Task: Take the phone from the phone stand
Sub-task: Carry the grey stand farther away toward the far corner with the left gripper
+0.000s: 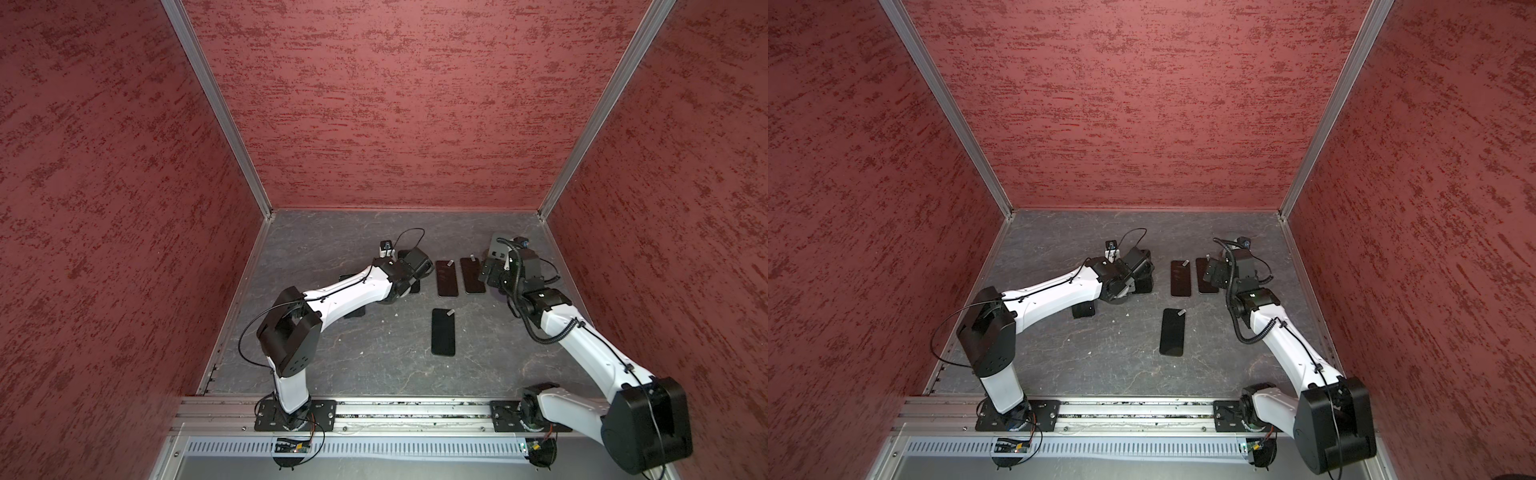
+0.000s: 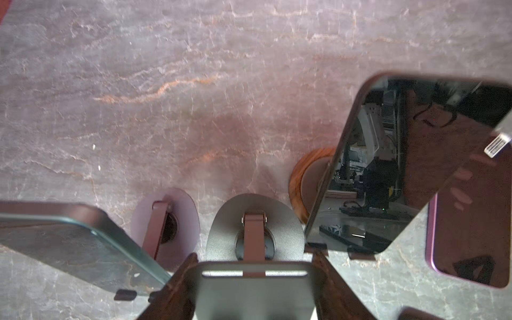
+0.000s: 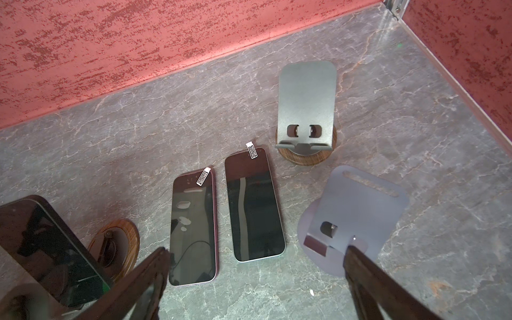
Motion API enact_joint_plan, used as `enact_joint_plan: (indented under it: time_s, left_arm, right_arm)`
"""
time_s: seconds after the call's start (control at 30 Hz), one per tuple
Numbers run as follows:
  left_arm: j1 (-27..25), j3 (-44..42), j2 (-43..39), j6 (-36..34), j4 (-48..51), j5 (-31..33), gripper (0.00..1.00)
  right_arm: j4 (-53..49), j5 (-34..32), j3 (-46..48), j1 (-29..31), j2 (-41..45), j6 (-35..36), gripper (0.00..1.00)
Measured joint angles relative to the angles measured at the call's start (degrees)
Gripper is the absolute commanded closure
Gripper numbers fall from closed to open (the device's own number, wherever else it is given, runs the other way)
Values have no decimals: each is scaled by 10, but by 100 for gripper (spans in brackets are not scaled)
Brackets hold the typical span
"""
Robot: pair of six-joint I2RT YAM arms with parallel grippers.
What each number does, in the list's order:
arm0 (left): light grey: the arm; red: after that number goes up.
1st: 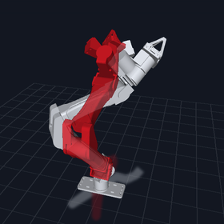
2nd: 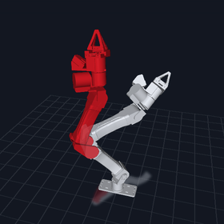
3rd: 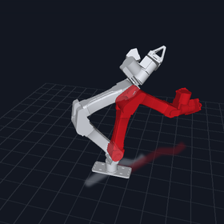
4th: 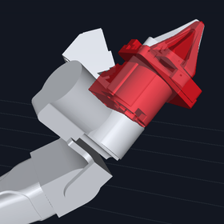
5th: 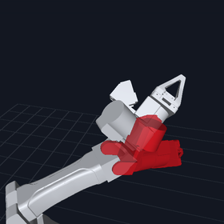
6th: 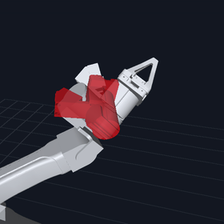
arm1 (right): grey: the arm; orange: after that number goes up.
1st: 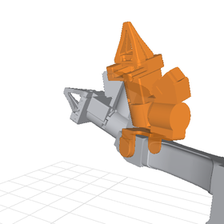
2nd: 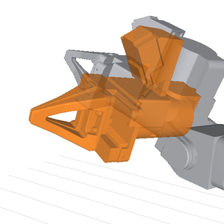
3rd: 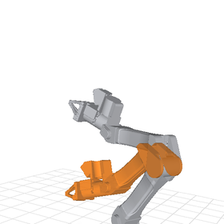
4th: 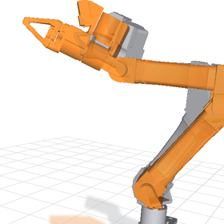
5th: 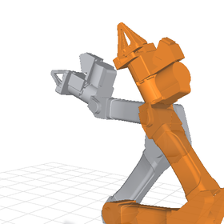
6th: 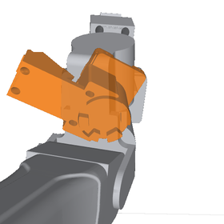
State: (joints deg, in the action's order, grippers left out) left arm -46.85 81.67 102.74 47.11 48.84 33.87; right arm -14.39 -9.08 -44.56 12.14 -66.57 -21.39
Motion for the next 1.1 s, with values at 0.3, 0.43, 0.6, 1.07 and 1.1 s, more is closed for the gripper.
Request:
enact_joint_plan:
  time_s: [0.3,0.43,0.6,1.07,1.1]
  left_arm:
    - [31,25,-26,-53,0,8,45]
    - [63,45,-43,-83,-1,9,44]
    - [108,73,-56,-120,-5,11,44]
    - [228,61,-85,-161,-38,-3,41]
    - [238,53,-90,-161,-42,-8,41]
  right_arm:
    - [0,0,0,0,-6,0,1]
    - [0,0,0,0,-9,0,1]
    - [0,0,0,0,-15,0,1]
    - [1,10,0,0,-38,0,1]
    - [2,11,0,0,-40,0,1]
